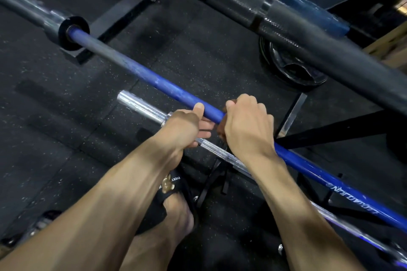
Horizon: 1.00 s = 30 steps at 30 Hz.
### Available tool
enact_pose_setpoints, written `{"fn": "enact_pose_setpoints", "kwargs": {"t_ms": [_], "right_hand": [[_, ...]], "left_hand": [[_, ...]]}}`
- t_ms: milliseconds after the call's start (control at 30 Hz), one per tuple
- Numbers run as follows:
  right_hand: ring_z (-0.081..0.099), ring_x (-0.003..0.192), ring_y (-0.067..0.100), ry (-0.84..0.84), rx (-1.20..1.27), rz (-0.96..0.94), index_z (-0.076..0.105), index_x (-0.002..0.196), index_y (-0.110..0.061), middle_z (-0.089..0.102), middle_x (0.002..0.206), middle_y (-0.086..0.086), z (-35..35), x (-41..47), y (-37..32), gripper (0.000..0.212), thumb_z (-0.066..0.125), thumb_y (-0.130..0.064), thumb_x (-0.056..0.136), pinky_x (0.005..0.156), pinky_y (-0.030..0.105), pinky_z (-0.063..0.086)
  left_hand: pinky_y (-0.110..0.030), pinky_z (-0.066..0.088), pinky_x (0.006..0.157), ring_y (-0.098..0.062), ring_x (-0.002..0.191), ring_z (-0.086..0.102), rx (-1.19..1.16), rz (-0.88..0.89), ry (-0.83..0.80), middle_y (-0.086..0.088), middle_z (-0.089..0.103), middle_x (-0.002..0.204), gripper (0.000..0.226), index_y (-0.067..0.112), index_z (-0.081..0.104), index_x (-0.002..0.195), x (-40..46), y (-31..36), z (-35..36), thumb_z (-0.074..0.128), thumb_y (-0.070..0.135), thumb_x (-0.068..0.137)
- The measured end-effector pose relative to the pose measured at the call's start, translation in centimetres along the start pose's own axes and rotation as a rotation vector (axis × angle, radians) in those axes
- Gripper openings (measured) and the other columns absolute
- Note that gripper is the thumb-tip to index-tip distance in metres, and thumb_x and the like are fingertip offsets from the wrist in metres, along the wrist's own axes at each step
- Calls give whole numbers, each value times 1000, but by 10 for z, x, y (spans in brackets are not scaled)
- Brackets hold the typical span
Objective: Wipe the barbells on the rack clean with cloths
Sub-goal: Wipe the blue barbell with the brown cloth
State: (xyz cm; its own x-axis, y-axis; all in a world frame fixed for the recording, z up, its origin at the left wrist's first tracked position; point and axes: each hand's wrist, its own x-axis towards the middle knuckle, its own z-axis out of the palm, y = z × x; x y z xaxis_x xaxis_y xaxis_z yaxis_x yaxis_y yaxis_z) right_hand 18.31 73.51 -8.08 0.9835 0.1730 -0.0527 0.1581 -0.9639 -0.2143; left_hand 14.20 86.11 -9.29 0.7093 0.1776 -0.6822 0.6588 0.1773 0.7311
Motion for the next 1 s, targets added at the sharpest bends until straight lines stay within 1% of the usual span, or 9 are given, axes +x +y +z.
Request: {"fn": "enact_pose_setpoints", "kwargs": {"t_ms": [67, 167, 267, 400, 533, 633, 767, 933, 1000], "right_hand": [[37, 88, 25, -17, 16, -54, 41, 95, -21, 41, 96, -3, 0, 5, -1, 23, 31, -36, 108, 77, 42, 27], [44, 92, 27, 23, 17, -103, 47, 100, -19, 47, 101, -1, -2, -8, 15, 25, 31, -38, 107, 81, 45, 36], [47, 88, 31, 207, -167, -106, 53, 105, -16, 50, 101, 6, 9, -33, 30, 28, 34, -37, 104, 76, 47, 41], [47, 81, 32, 369, -297, -84, 53, 98, -15, 51, 93, 9, 29, -22, 6, 25, 42, -37, 99, 67, 44, 33], [47, 80, 31, 376, -351, -177, 53, 97, -16, 51, 93, 8, 34, -6, -22, 27, 39, -38, 103, 66, 44, 32], [47, 83, 32, 333, -323, -192, 54, 103, -15, 51, 98, 9, 25, -20, 9, 29, 36, -38, 103, 67, 47, 38], [49, 83, 34, 341, -405, -89, 55, 103, -12, 52, 98, 12, 13, -38, 43, 29, 38, -35, 102, 68, 48, 41], [49, 79, 31, 370, -449, -102, 53, 93, -16, 52, 91, 8, 28, -14, -9, 23, 43, -37, 99, 65, 43, 34], [49, 79, 31, 344, -446, -123, 54, 95, -16, 53, 92, 8, 28, -11, -17, 24, 42, -36, 100, 65, 43, 35]], "left_hand": [[-28, 47, 71, -6, 87, 73, -19, -12, 14, 6, 79, 94, 44, 16, 69, 107, 1, 1, 0, 35, 43, 110], [-30, 47, 76, -2, 89, 73, -5, 3, 9, 13, 79, 90, 45, 17, 69, 114, 3, -1, -1, 35, 45, 109], [-31, 45, 78, -4, 96, 71, 26, 17, -25, 16, 78, 91, 47, 20, 68, 116, 2, -2, -3, 31, 48, 109], [-31, 46, 76, -9, 97, 72, 49, 20, -52, 11, 79, 97, 48, 20, 70, 111, 2, -2, -3, 31, 47, 110], [-32, 51, 77, -15, 98, 73, 48, 16, 4, 2, 76, 107, 40, 18, 68, 112, 5, -1, -8, 41, 47, 107], [-33, 47, 81, -6, 97, 71, 46, 13, -78, 12, 78, 101, 42, 21, 69, 113, 7, -2, -11, 36, 47, 109], [-32, 47, 81, -5, 98, 70, 60, 11, -128, 17, 78, 94, 47, 20, 69, 115, 6, -1, -14, 32, 48, 109], [-37, 47, 91, -10, 86, 69, -5, -12, -100, 9, 76, 94, 41, 18, 67, 110, 0, 3, -10, 36, 45, 109], [-35, 46, 87, -11, 79, 67, -16, -11, -67, 5, 73, 97, 36, 17, 65, 109, -2, 5, -9, 38, 42, 110]]}}
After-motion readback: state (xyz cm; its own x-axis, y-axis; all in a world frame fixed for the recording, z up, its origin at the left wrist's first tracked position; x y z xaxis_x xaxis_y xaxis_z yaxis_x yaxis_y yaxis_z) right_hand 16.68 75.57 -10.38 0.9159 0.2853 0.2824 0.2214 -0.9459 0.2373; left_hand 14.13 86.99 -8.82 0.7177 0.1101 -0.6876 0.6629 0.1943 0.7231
